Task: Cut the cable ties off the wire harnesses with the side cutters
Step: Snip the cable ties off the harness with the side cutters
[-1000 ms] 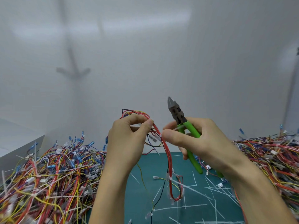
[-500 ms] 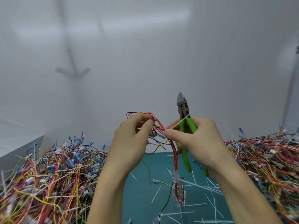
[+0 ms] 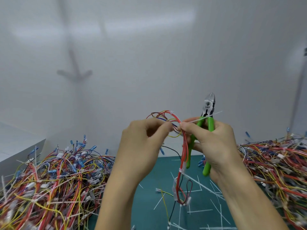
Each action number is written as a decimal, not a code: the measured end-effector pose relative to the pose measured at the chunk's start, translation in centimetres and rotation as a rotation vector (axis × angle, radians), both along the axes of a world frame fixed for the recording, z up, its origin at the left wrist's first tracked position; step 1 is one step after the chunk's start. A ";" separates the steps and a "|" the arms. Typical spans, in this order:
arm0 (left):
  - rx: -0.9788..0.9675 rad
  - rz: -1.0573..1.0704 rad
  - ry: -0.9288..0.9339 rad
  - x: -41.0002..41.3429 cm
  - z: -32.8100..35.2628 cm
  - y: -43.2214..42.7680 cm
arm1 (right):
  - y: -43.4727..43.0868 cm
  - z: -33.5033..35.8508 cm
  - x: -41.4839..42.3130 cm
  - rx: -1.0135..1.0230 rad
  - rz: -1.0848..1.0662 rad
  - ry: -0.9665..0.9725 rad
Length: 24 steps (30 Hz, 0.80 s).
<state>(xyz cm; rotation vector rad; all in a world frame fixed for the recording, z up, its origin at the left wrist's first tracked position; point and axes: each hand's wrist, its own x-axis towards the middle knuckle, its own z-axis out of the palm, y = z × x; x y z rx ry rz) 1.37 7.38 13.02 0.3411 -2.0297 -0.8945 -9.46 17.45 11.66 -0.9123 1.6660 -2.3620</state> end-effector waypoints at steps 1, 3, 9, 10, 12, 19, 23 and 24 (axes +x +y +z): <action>0.003 -0.011 -0.044 -0.3 -0.2 0.2 | -0.1 0.0 0.2 -0.011 0.013 0.011; 0.034 -0.026 -0.044 -0.8 -0.5 0.4 | -0.2 0.0 0.6 -0.021 0.035 0.043; 0.405 -0.177 0.180 -0.8 -0.2 0.3 | -0.2 0.2 1.3 -0.013 0.111 0.087; 0.415 -0.178 0.196 -0.8 -0.2 0.3 | -0.2 0.2 1.3 -0.005 0.115 0.094; 0.415 -0.175 0.209 -0.8 -0.1 0.2 | -0.2 0.1 1.3 0.023 0.120 0.105; 0.423 -0.123 0.205 -1.2 -0.4 -0.3 | 0.1 0.0 0.2 0.379 0.012 0.279; 0.396 -0.078 0.242 -1.0 -0.4 -0.8 | 0.9 0.1 -0.1 0.679 0.034 0.485; 0.382 -0.068 0.251 -1.0 -0.5 -0.9 | 0.9 0.0 -0.1 0.706 0.032 0.510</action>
